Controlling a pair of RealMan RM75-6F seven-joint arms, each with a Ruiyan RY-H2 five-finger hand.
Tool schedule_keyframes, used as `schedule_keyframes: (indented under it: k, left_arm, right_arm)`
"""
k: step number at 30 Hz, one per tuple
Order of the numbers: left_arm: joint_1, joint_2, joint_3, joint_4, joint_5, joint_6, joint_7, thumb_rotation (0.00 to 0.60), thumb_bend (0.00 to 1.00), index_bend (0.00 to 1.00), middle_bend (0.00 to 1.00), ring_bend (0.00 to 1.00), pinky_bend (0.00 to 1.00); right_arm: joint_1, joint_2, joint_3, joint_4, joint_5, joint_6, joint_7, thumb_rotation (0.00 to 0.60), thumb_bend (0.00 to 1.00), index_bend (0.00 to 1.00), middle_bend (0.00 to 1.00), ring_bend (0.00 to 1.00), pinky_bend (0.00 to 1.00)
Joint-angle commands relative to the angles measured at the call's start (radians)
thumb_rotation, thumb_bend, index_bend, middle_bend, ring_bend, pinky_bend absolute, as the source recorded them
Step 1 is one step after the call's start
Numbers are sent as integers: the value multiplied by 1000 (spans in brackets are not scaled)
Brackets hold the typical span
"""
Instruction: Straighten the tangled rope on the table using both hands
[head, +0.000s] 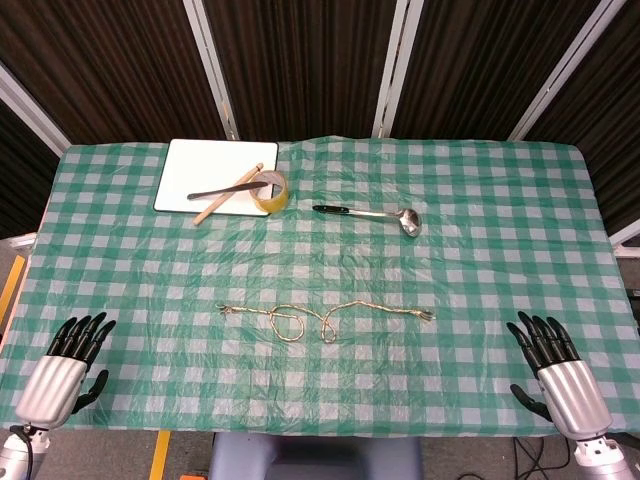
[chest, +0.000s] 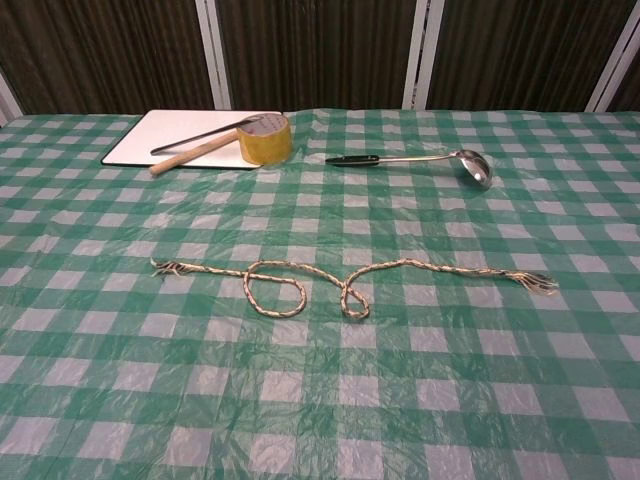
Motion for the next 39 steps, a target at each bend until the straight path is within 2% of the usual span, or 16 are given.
schedule_keyframes:
  k: [1,7,11,13,14,19,23,27,35,39]
  left_arm:
    - [-5,-3,2,1,0,-10,-2,600,463,0,0,0,80]
    - [-56,-48,-13,4,11,-72,6,600,459,0,0,0,79]
    - [-122,-117,-78,14,-58,-166,118,600,453,0,0,0,90]
    - [-157,-158,-103,23,-78,-203,99,600,451,10,0,0,98]
    - [-171,-173,-111,31,-82,-216,82,600,451,31,0,0,100]
    - [-258,-285,-156,126,-85,-269,44,600,453,302,0,0,98]
    - [-316,-346,-177,173,-122,-339,50,600,453,366,0,0,92]
    - [-351,-394,-185,217,-146,-374,60,600,449,378,0,0,85]
    - [-412,-486,-178,344,-153,-414,-4,600,425,429,14,0,89]
    - [-422,-502,-179,365,-162,-421,-11,600,405,441,21,0,89]
  right_arm:
    - [0,-2,2,0,3,-2,-2,600,283,0,0,0,0]
    - [-2,-5,4,-6,0,4,-8,600,284,0,0,0,0]
    - [1,-14,8,-1,10,-11,-26,600,284,0,0,0,0]
    - [4,-17,11,-2,19,-22,-33,600,283,0,0,0,0]
    - [6,-18,13,-3,22,-26,-36,600,283,0,0,0,0]
    - [13,-28,25,-6,50,-50,-55,600,284,0,0,0,0]
    - [18,-35,34,-3,70,-66,-66,600,284,0,0,0,0]
    - [22,-38,37,1,84,-80,-71,600,284,0,0,0,0]
    - [22,-34,40,-2,95,-81,-66,600,284,0,0,0,0]
    - [22,-35,40,0,98,-84,-69,600,284,0,0,0,0]
